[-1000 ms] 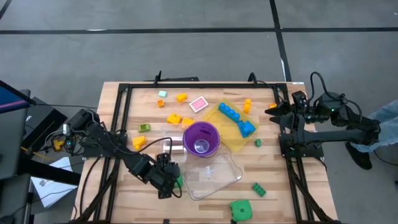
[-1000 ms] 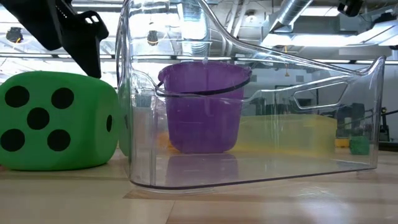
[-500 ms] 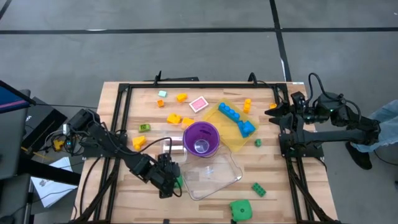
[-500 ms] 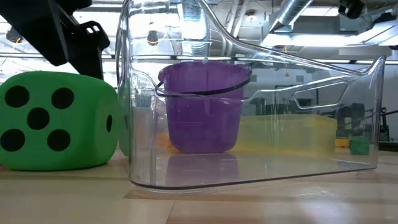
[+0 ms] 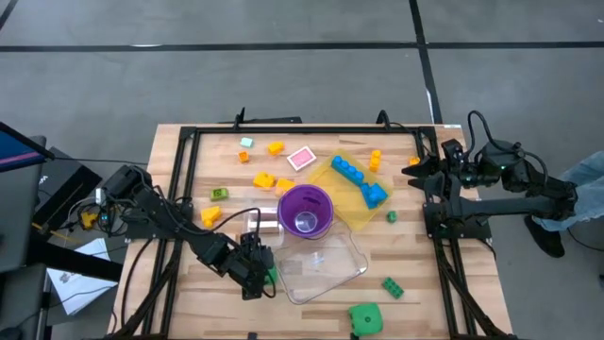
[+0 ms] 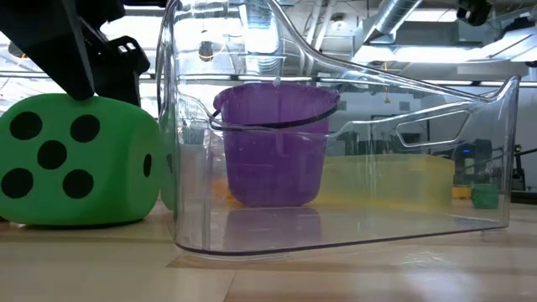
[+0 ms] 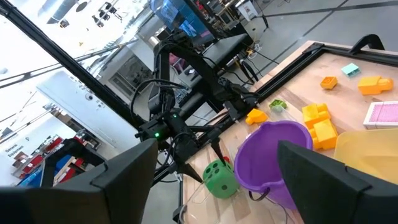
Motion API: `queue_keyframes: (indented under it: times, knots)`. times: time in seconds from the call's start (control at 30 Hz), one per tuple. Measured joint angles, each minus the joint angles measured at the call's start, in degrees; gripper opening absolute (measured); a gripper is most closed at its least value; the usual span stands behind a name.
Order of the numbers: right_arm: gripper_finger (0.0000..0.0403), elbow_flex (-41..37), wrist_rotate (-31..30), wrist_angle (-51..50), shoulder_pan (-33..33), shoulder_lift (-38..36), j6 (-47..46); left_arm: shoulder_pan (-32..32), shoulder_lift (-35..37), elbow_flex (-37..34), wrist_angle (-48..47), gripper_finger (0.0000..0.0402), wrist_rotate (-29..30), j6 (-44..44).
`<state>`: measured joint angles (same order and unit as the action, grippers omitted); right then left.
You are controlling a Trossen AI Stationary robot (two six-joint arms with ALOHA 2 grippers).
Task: Pick & Place Toys
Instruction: Put the green dice into the transparent bin
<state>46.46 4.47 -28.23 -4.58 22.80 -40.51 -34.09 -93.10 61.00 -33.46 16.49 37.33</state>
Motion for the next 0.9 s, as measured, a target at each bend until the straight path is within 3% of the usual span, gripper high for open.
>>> queue_keyframes:
  times: [0.9]
  knots:
    - [0.0321, 0.0, 0.0, -0.07, 0.0, -0.02, 0.0, 0.13, 0.7, -0.05, -1.4, 0.04, -1.93, -1.99]
